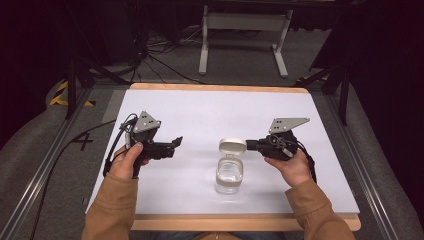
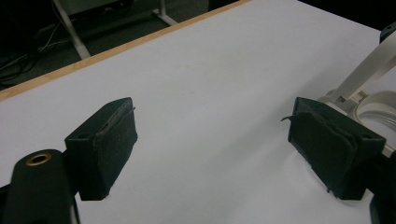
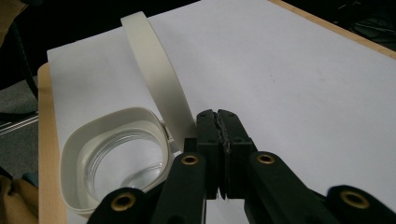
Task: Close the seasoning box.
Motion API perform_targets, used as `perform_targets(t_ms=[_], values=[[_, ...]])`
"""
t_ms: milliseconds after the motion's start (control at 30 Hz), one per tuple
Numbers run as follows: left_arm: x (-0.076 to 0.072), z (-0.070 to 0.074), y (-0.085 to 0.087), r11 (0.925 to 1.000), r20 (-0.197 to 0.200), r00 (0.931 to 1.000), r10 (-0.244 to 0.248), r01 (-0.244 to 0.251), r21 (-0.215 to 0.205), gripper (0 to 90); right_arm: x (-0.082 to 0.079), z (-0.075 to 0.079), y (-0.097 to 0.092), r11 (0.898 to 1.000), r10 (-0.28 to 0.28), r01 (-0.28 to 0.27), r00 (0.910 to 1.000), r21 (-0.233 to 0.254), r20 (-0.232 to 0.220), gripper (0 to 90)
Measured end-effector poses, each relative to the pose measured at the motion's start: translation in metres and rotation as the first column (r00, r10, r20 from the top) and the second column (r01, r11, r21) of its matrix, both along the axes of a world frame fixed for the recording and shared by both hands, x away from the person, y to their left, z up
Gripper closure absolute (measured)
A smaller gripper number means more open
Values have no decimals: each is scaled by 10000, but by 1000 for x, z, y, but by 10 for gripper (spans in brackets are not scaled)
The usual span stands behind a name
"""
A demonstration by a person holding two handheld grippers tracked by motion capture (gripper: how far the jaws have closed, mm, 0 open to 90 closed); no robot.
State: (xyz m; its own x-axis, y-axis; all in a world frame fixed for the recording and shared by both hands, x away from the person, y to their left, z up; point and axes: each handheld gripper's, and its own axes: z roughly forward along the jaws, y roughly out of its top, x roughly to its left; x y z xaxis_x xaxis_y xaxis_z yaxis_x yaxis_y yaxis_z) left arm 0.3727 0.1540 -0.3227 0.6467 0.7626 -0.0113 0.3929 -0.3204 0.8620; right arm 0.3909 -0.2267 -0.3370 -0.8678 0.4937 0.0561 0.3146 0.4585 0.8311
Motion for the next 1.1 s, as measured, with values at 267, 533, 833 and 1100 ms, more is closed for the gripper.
perform_targets(t_ms=[267, 533, 833, 1100], values=[[3, 1, -5, 9998, -39, 9998, -182, 182, 5, 156, -8, 2, 2, 9996, 243, -243, 9997, -139, -22, 878], [5, 1, -8, 9996, -6, 9996, -268, 268, -42, 156, -14, 2, 5, 9977, 492, -496, 9987, -453, -107, 881], [6, 1, -7, 9997, -20, 9997, -231, 231, 7, 156, -16, 5, 6, 9944, 1051, -1053, 9943, -96, -193, 857], [6, 1, -6, 9998, -87, 9998, -204, 204, -46, 156, -20, 14, 2, 9950, 889, -897, 9958, 428, 205, 725]])
